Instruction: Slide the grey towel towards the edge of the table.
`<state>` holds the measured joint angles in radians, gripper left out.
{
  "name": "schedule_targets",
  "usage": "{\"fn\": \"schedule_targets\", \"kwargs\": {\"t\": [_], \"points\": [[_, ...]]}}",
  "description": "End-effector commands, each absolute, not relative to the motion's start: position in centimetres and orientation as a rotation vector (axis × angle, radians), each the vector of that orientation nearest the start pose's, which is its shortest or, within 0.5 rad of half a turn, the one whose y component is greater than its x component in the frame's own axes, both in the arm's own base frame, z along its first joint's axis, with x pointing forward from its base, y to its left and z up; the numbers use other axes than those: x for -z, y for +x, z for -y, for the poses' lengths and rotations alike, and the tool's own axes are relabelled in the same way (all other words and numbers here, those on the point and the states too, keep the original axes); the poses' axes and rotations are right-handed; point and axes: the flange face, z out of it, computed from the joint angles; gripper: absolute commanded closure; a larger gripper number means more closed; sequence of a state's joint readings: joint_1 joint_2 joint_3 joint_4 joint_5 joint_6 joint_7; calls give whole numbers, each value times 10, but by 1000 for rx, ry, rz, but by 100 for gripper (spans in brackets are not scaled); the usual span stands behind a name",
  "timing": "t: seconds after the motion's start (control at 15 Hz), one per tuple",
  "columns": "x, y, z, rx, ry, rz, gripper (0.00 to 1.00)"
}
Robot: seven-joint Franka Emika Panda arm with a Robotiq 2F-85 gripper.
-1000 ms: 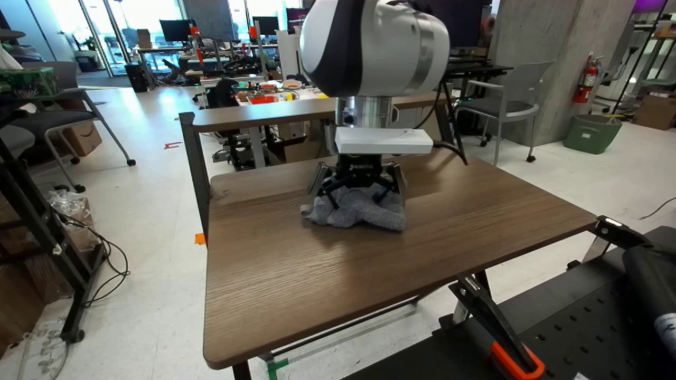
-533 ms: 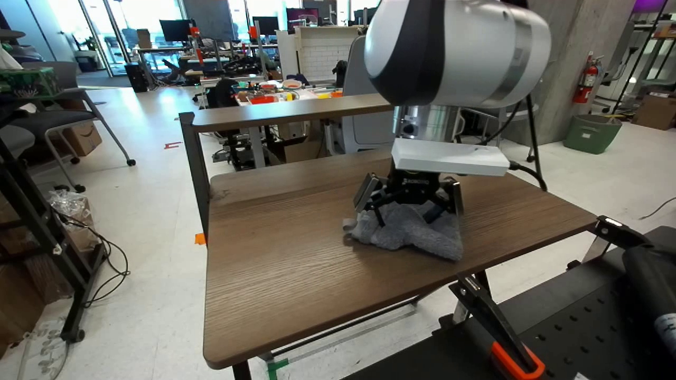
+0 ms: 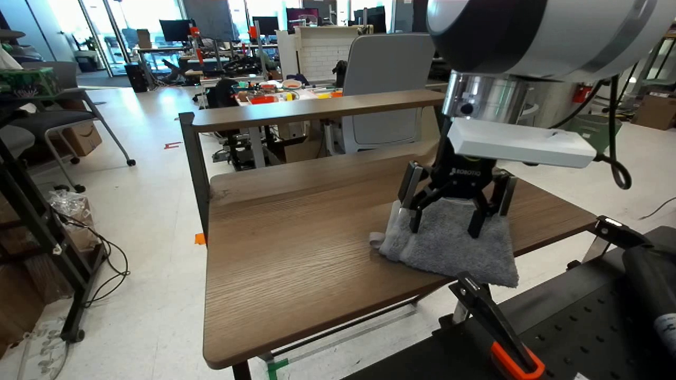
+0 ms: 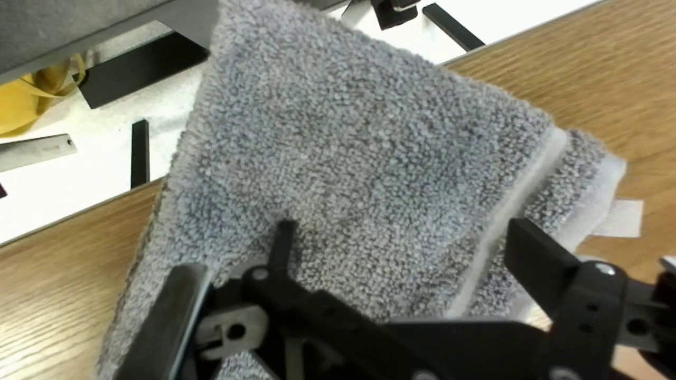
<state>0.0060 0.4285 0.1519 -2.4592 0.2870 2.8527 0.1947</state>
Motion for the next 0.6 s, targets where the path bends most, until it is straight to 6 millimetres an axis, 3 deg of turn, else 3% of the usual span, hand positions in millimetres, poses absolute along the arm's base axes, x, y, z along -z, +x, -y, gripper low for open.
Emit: {"fn": "schedule_targets", "kwargs": {"t": [0.0,0.27,0.33,0.4,0.53], "points": [[-171,451,-63,-34,-2957,-470,0],[-217,447,-74,26,-2952,-394,0],[-221,446,-77,-7,-2944,-343,0],[-203,457,-73,15,-2962,-409,0],[-217,453,-78,3,-2955,-366,0]]}}
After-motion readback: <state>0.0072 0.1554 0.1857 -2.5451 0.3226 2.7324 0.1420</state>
